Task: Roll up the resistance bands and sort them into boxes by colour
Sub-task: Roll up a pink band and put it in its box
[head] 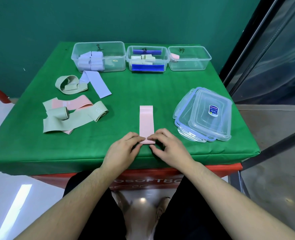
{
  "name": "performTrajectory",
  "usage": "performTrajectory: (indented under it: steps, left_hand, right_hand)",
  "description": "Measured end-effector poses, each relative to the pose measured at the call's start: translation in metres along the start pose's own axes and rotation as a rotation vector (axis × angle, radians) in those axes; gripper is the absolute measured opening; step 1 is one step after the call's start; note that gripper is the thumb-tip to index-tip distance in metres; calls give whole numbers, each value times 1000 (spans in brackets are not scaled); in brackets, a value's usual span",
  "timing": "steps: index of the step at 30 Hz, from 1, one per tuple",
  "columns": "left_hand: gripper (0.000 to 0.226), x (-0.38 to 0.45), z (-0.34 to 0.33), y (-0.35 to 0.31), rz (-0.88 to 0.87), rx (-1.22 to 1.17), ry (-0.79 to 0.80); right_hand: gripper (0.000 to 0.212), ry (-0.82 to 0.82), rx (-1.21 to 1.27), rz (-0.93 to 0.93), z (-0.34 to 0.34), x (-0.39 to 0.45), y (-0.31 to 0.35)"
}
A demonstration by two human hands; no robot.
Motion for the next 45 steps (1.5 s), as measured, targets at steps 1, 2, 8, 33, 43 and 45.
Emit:
performTrajectory:
  steps: [1,2,8,33,43,45]
  left_hand:
    - [22,1,0,1,8,7,8]
    - [22,2,0,1,16,12,14]
    - [27,1,-1,-3,42,25,-13]
    - [30,15,-3,-6,62,122,31]
    - [31,27,-4,-5,99,178,65]
    - [27,26,-2,-7,59,157,36]
  right_hand:
    - [23,-5,-15,12,0,0,0]
    - [22,-13,-36,28,-1,0,0]
    - [20,-24,-122,45,-2,6,-2]
    - [33,3,-166,-11,1,16,-10]
    - [21,22,-99,-38,-2,27,-11]
    - [20,6,-105,-28,0,26,-8]
Point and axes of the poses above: each hand's wrist, its own x-axis towards the middle knuckle, its own z-axis out of the back of the hand, y = z × x, the point moved 4 cm from there along x, towards the middle knuckle, and after that the axes turned 10 degrees about -x, right-handed, at the moved point
